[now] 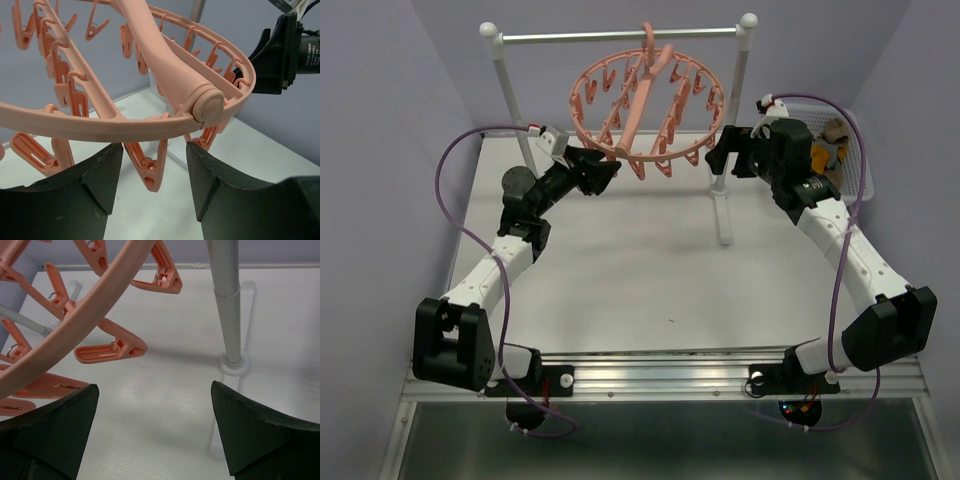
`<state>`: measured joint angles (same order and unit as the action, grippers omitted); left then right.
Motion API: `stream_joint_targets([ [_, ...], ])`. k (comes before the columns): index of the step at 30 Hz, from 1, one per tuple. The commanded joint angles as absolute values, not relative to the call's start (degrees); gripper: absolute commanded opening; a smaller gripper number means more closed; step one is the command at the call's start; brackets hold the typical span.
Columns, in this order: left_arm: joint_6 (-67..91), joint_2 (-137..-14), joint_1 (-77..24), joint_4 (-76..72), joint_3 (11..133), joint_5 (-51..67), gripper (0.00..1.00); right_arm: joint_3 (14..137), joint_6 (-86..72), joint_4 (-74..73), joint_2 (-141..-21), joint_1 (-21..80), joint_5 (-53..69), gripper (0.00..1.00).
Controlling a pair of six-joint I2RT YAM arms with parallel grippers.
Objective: Clip the socks to the hanger
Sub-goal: Open the clamp at the hanger.
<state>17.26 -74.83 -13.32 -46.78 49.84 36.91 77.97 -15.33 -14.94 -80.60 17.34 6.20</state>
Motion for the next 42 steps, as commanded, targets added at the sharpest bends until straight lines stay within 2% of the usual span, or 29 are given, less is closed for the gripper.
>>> stream_joint_targets([
  [1,19.1,-75.2,-12.7,-53.6,50.2,40.5,0.65,81.0,-14.3,-12.1,-78.7,17.6,5.7,1.0],
  [21,21.2,-78.4,-12.6,-54.8,53.4,42.6,0.65,80.4,-14.5,-12.2,-78.4,17.6,5.0,1.0],
  [35,24.1,-79.3,-12.7,-58.0,54.0,42.1,0.56,80.3,-14.9,-12.2,-78.0,17.6,5.1,1.0],
  [42,25.2,-79.5,-12.7,-59.2,53.7,42.1,0.46,80.1,-14.9,-12.2,-78.0,17.6,5.3,1.0],
])
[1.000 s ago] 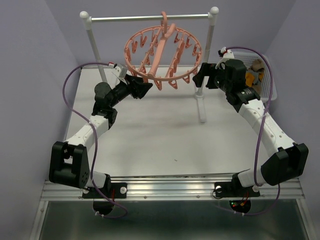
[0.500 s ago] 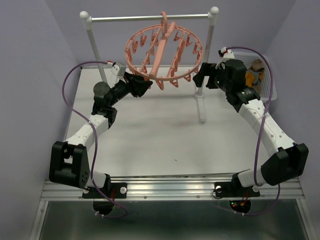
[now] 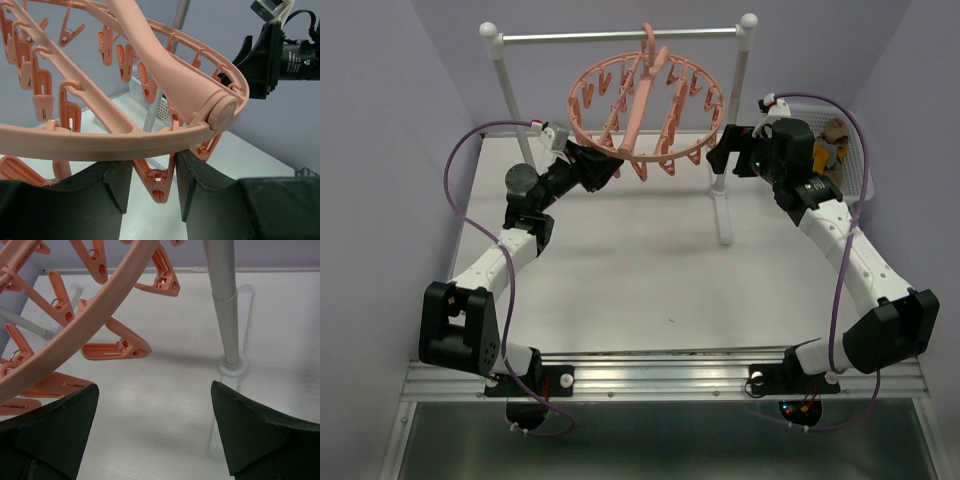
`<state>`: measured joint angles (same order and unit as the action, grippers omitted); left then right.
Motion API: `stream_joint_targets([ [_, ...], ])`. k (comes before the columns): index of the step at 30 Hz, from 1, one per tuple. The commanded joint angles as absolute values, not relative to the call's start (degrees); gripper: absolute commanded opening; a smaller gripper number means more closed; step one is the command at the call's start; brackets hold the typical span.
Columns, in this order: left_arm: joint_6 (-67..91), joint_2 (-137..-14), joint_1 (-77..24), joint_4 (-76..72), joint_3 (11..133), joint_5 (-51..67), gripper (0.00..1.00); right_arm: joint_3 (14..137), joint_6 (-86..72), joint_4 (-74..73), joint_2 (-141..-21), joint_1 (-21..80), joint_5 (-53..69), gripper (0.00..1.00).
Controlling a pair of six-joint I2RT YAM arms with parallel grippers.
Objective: Clip the socks to the hanger
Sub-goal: Open the clamp at the hanger.
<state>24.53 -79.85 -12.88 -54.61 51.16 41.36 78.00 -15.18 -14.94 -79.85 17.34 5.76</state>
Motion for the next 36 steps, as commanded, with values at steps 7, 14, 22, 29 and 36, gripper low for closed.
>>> stream_joint_targets([
  [7,25.3,-78.7,-12.7,-60.1,52.7,42.0,0.31,79.7,-15.1,-12.1,-78.0,17.6,4.6,1.0],
  [14,25.9,-77.5,-13.0,-59.9,51.5,40.9,0.0,78.8,-17.1,-13.0,-77.0,17.6,0.3,1.0],
  [22,19.5,-72.9,-18.5,-49.9,49.6,23.1,0.0,79.3,-22.0,-21.3,-75.7,17.6,-10.4,1.0],
  [29,19.6,-69.6,-24.0,-44.5,49.0,11.3,0.0,77.2,-26.0,-27.8,-72.8,17.6,-18.9,1.0],
  [36,20.9,-69.8,-25.4,-43.2,49.3,7.4,0.0,76.6,-28.4,-32.9,-73.9,10.7,-21.2,1.0],
])
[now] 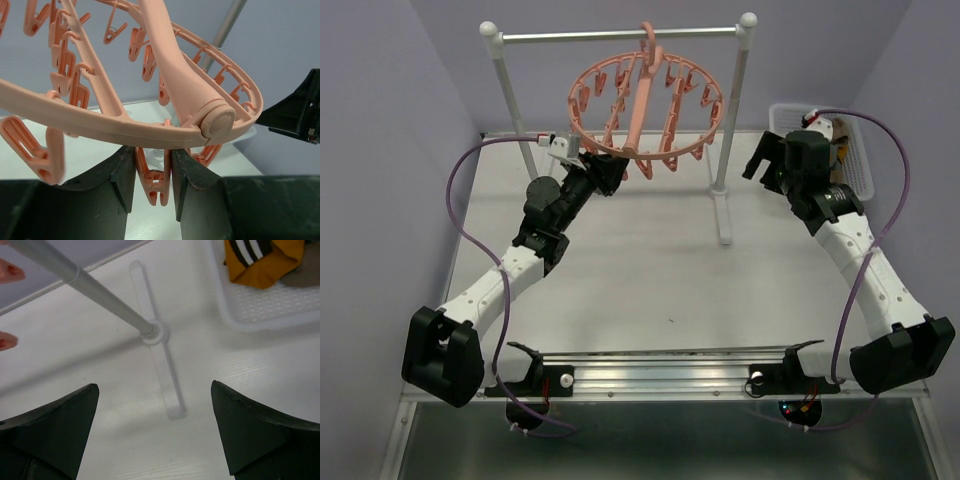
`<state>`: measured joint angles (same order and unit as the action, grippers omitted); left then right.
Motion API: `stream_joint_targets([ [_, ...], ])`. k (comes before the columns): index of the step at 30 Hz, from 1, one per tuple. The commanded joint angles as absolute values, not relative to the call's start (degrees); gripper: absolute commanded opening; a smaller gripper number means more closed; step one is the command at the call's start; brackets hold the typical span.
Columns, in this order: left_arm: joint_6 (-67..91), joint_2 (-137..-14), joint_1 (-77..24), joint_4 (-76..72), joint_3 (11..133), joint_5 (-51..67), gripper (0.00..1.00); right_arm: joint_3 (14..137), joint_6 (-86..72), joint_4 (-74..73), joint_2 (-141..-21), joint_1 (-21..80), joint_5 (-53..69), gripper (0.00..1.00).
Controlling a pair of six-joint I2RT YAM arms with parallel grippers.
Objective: Clip the socks to the hanger
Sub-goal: Open the clamp at the hanger, then pick up the sock from the bin.
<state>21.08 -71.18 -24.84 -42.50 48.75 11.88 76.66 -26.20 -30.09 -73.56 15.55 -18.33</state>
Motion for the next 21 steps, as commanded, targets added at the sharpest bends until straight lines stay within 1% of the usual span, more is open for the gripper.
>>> stream_joint_targets([
  [1,21.1,-69.9,-25.6,-43.1,49.4,7.1,0.0,77.2,-28.3,-33.6,-74.6,9.2,-20.5,1.0],
  [2,21.4,-69.9,-25.8,-42.5,49.7,6.9,0.0,77.5,-28.0,-33.7,-75.5,7.4,-19.3,1.0],
  [5,21.5,-69.9,-26.7,-42.1,50.3,6.4,0.0,81.5,-26.7,-33.5,-80.8,-2.5,-15.4,1.0],
  [6,21.3,-70.0,-26.9,-42.1,50.3,6.3,0.0,83.0,-26.1,-33.5,-82.7,-3.6,-15.1,1.0],
  [10,21.1,-70.6,-28.6,-41.1,51.1,3.8,0.0,91.0,-24.3,-31.7,-94.5,-5.7,-19.8,1.0],
  [13,21.4,-71.3,-29.1,-40.4,51.7,3.4,0.0,98.0,-25.0,-30.4,-101.1,-7.2,-20.3,1.0],
  [14,21.4,-71.4,-29.4,-40.1,51.9,3.4,0.0,101.8,-25.1,-30.3,-105.5,-7.2,-20.3,1.0],
  [15,21.7,-71.5,-29.5,-40.0,51.9,3.4,0.0,101.9,-25.0,-30.1,-107.7,-7.2,-20.0,1.0],
  [16,21.8,-71.6,-29.8,-39.9,51.9,3.3,0.0,105.5,-24.9,-29.3,-109.8,-7.2,-20.0,1.0],
  [19,21.9,-72.2,-30.3,-39.1,52.3,1.8,0.0,111.7,-24.9,-27.3,-117.8,-7.2,-18.5,0.98],
  [21,21.8,-72.6,-30.5,-38.5,52.7,0.9,0.0,114.3,-26.3,-27.3,-122.4,-7.2,-18.9,0.95],
])
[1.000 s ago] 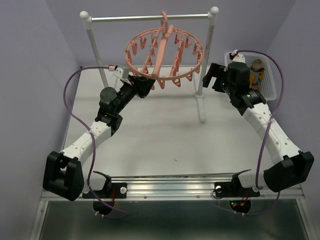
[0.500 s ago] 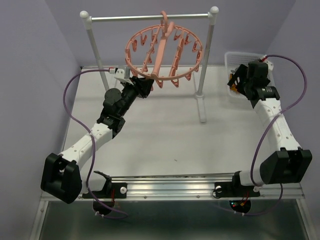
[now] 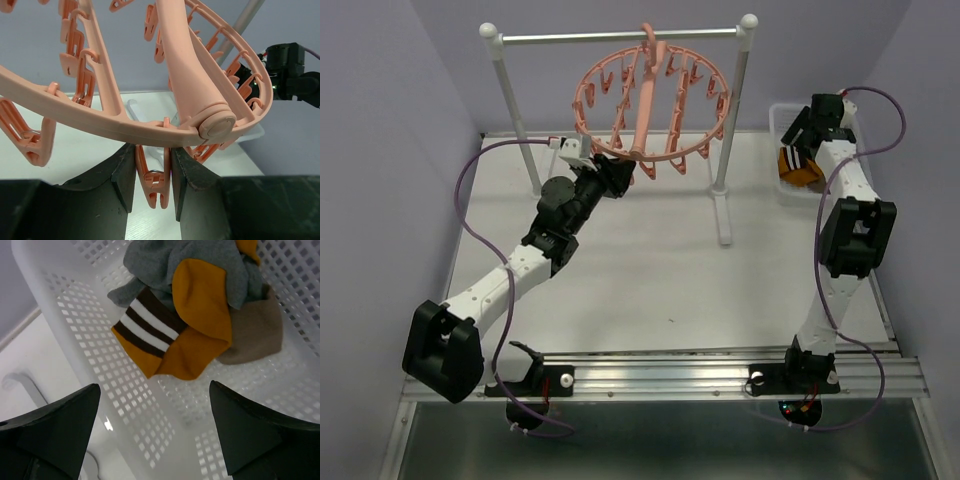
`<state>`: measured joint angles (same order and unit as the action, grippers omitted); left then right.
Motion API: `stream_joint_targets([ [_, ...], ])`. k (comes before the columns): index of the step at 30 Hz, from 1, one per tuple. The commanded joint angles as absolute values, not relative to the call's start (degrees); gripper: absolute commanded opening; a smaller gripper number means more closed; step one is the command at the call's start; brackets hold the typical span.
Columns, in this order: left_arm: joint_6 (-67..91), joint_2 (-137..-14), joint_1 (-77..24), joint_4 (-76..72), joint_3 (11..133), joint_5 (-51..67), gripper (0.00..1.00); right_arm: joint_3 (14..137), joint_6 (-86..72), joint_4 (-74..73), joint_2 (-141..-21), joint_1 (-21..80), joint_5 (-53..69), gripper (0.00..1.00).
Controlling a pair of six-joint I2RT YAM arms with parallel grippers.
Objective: Clip the socks to the hanger
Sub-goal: Pick up the sock from the bin.
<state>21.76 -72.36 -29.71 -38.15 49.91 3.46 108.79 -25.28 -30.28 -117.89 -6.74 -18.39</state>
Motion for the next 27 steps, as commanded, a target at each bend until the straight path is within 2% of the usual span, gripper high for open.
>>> stream_joint_targets([
  [1,21.8,-72.6,-30.6,-38.3,52.9,0.6,0.0,115.6,-28.6,-27.2,-123.5,-7.7,-19.2,0.92],
  [2,21.6,-72.7,-30.7,-38.1,53.3,0.6,0.0,115.8,-29.7,-27.2,-124.4,-7.7,-19.0,0.87],
  [7,21.4,-73.0,-30.8,-37.4,54.3,0.6,0.0,113.6,-36.1,-25.3,-127.1,-8.9,-19.4,0.78],
  [15,20.6,-73.7,-31.2,-36.7,55.8,-1.7,0.0,117.2,-36.8,-21.1,-134.0,-9.4,-16.9,0.65],
  [20,20.4,-74.2,-31.2,-36.7,56.7,-1.8,0.0,120.2,-37.0,-20.6,-137.5,-9.4,-16.7,0.63],
  [27,20.3,-74.7,-31.3,-36.5,57.2,-1.9,0.0,120.9,-35.1,-15.6,-140.3,-9.4,-16.0,0.65],
])
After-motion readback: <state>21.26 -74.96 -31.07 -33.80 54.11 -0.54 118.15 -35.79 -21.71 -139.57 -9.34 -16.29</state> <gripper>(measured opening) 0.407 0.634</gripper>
